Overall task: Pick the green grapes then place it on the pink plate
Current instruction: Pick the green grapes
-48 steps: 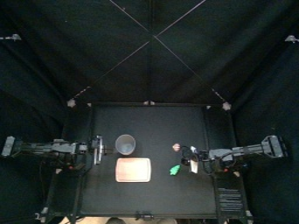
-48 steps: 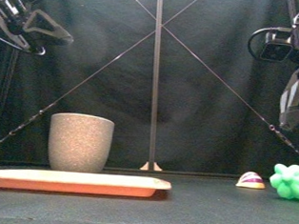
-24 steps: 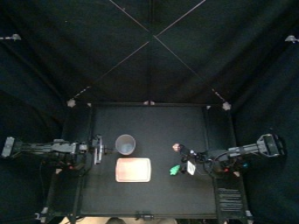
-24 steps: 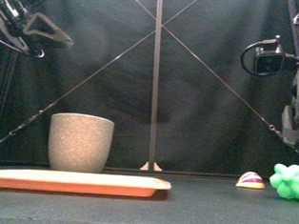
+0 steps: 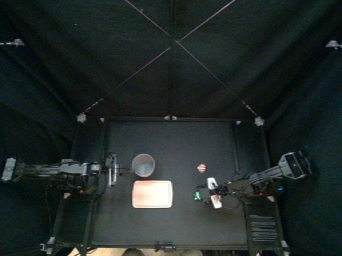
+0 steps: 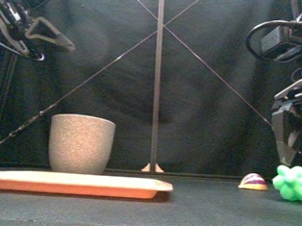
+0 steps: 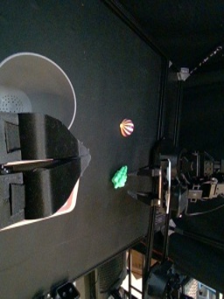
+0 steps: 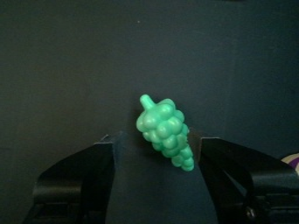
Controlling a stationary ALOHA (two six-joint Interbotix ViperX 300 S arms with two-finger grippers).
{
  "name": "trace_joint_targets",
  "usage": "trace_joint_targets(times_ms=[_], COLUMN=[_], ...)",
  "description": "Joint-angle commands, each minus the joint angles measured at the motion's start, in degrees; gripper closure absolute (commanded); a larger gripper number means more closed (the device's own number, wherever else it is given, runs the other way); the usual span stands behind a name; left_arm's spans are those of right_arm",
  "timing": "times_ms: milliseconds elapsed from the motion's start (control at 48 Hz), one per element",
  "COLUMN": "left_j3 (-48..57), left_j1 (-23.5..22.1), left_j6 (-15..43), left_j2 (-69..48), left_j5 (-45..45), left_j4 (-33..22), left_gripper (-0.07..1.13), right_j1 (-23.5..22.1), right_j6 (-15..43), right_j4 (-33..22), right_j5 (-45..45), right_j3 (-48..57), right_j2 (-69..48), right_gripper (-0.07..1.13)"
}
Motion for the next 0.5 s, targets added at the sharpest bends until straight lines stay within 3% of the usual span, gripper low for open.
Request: trace_joint_targets(times_ms=[21, 250, 500], left_j3=[-1.41, -1.05, -0.79], left_j1=[0.09, 0.18, 0.18], left_j6=[0.00, 0.18, 0.18], left_j2=[0.26, 0.26, 0.26], left_j5=[-0.62, -0.53, -0.62], left_j4=[-1.23, -2.72, -2.72], left_gripper=[0.89, 0.89, 0.89], right_j1=[-1.85, -3.96, -3.78], right_j6=[-0.26, 0.00, 0.09], right_j4=[-2.02, -2.02, -1.05], right_j5=[0.62, 0.35, 0.09], right_j3=[-2.55, -3.34, -4.66], right_j2=[2.99, 7.91, 7.29], right_gripper=[0.12, 0.16, 0.46])
